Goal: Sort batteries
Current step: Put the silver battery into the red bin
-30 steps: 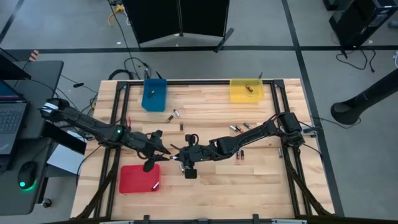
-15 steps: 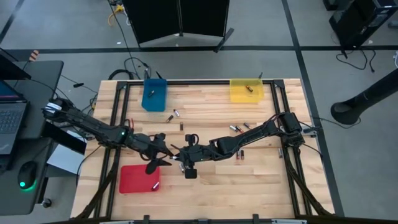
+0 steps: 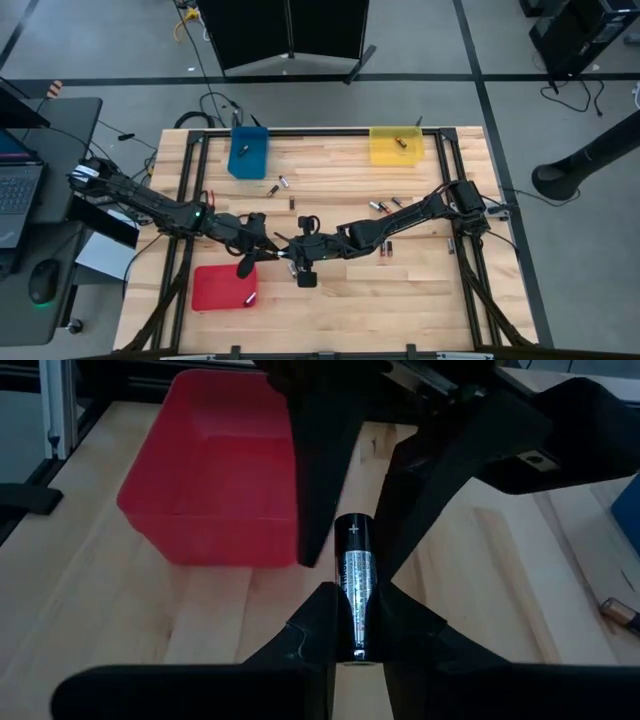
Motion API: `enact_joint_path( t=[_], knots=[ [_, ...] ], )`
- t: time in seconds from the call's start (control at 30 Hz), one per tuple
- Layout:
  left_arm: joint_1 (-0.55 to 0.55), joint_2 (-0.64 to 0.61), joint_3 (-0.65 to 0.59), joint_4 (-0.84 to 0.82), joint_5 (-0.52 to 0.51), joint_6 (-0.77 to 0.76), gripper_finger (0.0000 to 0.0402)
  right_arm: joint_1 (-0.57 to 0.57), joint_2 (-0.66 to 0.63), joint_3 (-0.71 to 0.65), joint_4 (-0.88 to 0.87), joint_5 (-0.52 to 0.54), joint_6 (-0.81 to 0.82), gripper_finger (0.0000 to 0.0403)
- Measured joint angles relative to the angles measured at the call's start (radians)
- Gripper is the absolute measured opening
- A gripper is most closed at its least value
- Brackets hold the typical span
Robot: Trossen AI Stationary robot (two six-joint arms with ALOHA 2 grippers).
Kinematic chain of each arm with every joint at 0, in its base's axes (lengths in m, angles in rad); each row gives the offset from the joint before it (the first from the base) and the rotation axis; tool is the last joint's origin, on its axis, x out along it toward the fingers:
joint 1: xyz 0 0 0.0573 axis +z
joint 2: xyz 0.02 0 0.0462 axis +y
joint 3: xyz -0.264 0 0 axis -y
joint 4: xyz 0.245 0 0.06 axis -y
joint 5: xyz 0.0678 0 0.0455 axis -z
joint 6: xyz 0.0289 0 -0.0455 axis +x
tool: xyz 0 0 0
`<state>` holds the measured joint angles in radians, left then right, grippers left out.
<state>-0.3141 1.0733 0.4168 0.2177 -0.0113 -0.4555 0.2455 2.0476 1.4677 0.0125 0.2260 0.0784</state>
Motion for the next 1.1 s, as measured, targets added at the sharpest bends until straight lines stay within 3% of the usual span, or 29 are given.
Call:
enact_joint_path(
  t=[0.27,0.53,0.7,0.9,1.1],
  knots=[
    [0.0,0.0,0.0,-0.017,-0.03,0.013,0.0059,0.0,0.0,-0.001,-0.006,0.004,0.005,0.0068],
    [0.0,-0.004,0.0,-0.005,-0.029,0.076,0.0058,0.011,0.0,-0.001,-0.013,0.086,-0.015,0.0168],
    [0.001,-0.026,0.0,-0.018,-0.031,0.112,0.0058,0.029,-0.035,-0.002,-0.075,0.151,-0.031,0.0201],
    [-0.005,-0.091,0.001,-0.047,0.009,0.126,0.0058,0.054,-0.1,-0.001,-0.229,0.262,-0.018,0.0199],
    [-0.092,-0.14,0.106,-0.357,-0.02,0.086,0.0058,0.053,-0.116,-0.023,-0.298,0.308,0.023,0.0176]
  ],
)
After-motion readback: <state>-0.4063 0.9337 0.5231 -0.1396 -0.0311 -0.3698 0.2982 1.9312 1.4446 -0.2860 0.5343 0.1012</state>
